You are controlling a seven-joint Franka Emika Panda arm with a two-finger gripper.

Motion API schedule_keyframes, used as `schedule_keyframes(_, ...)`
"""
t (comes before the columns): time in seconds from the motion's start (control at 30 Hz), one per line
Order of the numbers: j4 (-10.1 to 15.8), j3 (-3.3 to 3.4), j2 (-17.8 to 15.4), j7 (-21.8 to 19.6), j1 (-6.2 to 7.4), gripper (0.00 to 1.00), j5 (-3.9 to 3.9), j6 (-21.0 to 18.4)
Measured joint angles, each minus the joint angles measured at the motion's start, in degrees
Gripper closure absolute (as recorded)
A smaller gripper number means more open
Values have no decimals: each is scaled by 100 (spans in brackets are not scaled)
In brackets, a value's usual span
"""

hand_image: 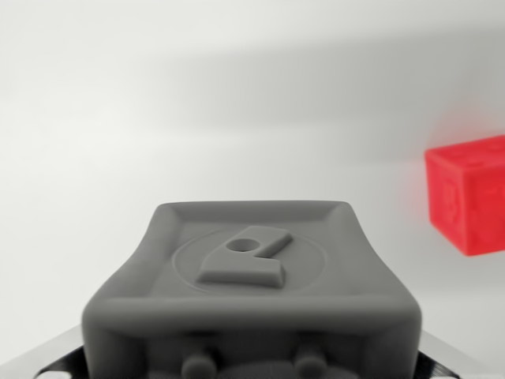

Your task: Destack cube

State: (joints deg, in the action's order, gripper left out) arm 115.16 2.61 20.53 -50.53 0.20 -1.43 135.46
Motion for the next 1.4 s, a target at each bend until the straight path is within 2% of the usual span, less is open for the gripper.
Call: schedule_keyframes(1.4, -388, -14, 422, -1507, 742, 100, -1, 42)
